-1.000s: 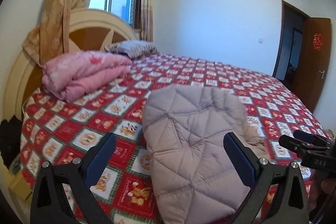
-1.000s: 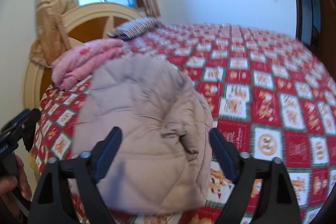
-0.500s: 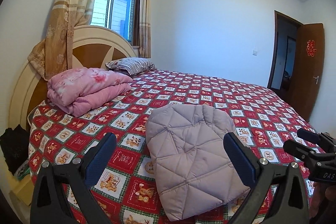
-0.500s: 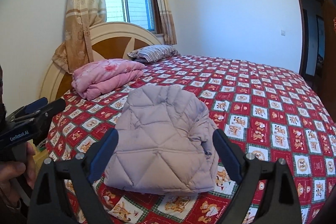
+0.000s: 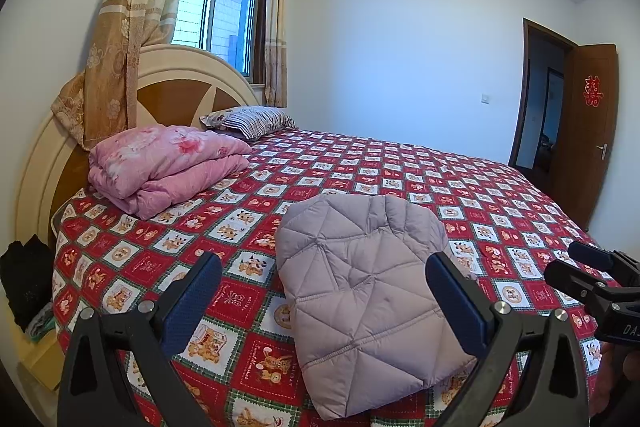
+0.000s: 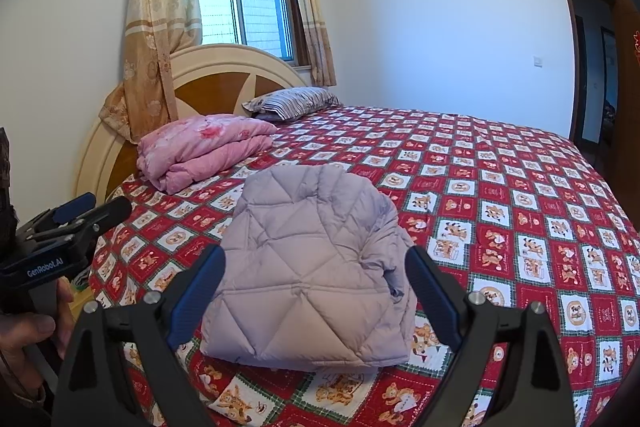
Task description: Fold large clothes
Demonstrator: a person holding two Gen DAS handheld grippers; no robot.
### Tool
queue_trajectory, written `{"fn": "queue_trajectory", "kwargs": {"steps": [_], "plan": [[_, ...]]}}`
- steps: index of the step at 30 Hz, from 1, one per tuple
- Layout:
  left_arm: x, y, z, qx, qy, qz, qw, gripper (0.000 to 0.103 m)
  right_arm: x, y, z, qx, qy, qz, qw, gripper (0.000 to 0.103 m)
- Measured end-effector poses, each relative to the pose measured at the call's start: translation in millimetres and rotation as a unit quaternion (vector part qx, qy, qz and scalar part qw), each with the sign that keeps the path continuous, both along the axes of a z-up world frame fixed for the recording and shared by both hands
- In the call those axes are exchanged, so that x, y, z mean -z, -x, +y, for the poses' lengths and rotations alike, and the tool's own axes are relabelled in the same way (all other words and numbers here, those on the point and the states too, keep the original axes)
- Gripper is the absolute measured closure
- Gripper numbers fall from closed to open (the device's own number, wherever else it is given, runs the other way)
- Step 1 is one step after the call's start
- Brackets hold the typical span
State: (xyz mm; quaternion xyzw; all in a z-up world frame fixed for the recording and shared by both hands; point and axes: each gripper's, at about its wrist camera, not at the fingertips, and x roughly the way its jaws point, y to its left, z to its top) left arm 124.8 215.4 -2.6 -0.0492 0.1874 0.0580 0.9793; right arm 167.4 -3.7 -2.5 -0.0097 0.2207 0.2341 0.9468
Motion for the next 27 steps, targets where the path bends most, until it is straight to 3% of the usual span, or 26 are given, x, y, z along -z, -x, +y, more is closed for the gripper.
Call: {"fn": "queue_trajectory", "kwargs": {"steps": [27], "plan": [[4.7, -0.9, -1.8, 0.002, -0.001, 0.005, 1.0, 0.001, 2.1, 5.9, 5.3, -0.003, -0.001, -0.002, 1.0, 0.009]]}}
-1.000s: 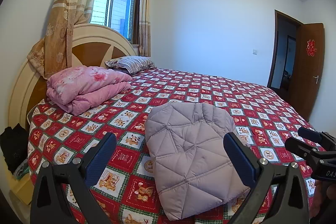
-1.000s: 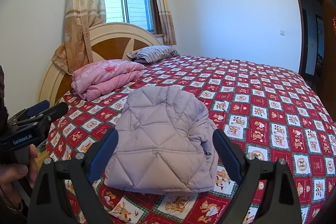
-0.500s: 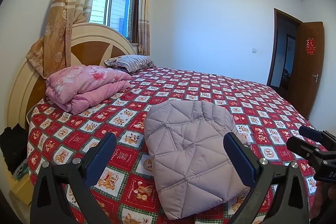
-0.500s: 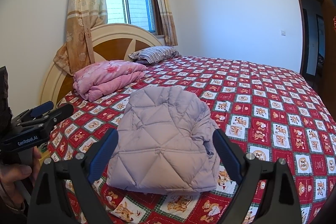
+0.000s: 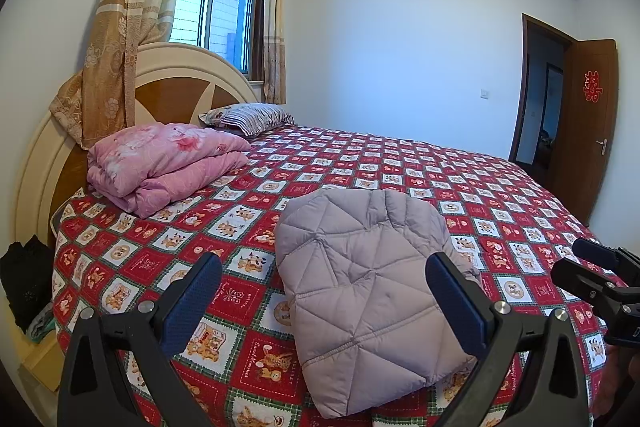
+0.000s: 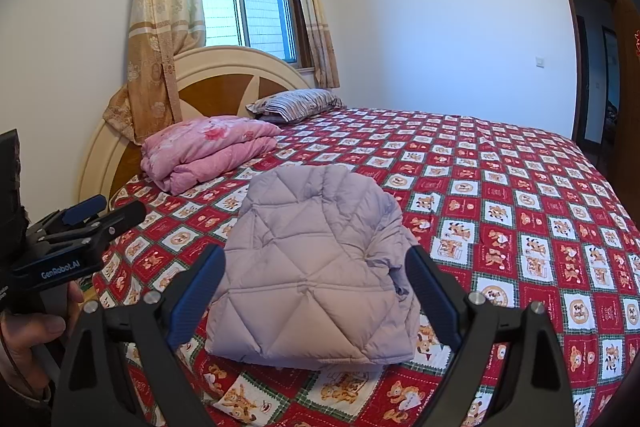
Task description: Fold large clothes
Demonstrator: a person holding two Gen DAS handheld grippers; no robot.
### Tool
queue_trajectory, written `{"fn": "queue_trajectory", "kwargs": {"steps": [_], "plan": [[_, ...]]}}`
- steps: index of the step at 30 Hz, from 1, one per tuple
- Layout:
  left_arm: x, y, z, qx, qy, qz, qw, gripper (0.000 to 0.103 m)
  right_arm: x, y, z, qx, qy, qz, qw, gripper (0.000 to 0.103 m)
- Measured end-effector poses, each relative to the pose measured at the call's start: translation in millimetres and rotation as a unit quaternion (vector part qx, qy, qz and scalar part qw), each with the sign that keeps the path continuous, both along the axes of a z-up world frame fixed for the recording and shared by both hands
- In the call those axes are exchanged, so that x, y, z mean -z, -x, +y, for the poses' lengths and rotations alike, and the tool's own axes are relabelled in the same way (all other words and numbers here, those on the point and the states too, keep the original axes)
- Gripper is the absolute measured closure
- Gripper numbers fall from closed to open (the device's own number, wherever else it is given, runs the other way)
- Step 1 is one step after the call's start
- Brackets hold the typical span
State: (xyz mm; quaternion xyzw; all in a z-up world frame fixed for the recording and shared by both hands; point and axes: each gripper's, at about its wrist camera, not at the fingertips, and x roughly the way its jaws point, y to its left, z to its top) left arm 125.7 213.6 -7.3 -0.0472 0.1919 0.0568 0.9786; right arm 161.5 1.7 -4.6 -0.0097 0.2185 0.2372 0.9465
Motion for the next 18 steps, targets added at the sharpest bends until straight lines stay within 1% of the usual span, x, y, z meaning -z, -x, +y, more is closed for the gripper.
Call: {"fn": "queue_trajectory", "kwargs": {"steps": [11, 14, 18], "plan": [[2, 0, 2, -0.004, 0.004, 0.0, 1.0, 0.001, 0, 1, 1, 0.0, -0.002, -0.002, 1.0, 0.009], [4, -2, 5, -0.004, 0.013, 0.008, 0.9999, 0.001, -1, 7, 6, 0.0, -0.005, -0.009, 1.0, 0.009], [6, -5, 5, -0.004, 0.014, 0.017, 0.9998, 0.001, -4, 14, 8, -0.001, -0.01, -0.018, 1.0, 0.009]]}}
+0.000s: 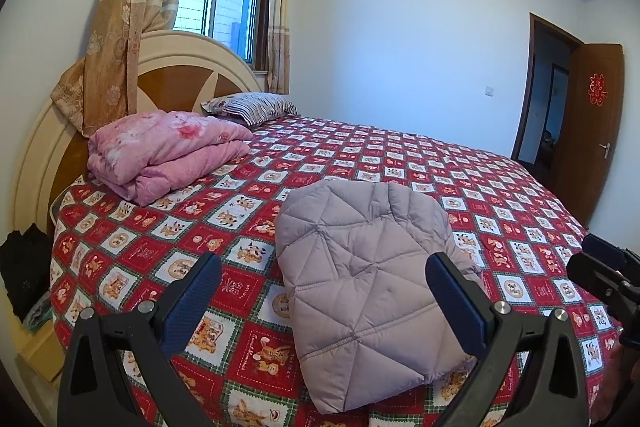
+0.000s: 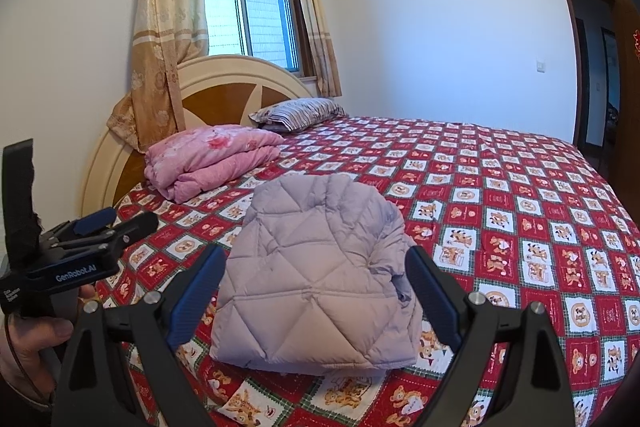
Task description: Fold large clothes
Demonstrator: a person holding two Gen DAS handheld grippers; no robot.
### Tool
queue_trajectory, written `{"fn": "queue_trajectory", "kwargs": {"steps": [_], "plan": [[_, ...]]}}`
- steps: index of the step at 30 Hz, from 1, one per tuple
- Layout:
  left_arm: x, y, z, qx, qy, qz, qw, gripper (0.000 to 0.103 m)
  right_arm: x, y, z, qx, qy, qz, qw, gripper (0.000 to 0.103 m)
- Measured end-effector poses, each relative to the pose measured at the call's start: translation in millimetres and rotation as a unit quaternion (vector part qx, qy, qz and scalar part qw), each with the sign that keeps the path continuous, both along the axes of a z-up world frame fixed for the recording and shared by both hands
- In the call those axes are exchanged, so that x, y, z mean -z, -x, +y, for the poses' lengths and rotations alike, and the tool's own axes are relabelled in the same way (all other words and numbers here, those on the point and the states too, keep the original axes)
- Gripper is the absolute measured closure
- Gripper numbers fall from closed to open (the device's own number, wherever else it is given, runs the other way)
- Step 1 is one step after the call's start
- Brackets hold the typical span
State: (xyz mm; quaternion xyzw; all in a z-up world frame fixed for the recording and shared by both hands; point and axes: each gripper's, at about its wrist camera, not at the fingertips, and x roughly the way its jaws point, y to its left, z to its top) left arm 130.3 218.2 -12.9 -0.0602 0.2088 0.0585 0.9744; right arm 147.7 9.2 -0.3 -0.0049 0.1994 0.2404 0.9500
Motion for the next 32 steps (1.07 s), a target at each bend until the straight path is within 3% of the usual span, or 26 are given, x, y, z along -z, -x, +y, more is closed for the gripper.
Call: {"fn": "queue_trajectory", "kwargs": {"steps": [13, 32], "plan": [[-3, -1, -2, -0.008, 0.0, -0.004, 1.0, 0.001, -2, 1, 1, 0.001, -0.001, 0.0, 1.0, 0.009], [7, -8, -8, 0.019, -0.014, -0.003, 0.9997, 0.001, 4, -3, 3, -0.003, 0.005, 0.014, 1.0, 0.009]]}}
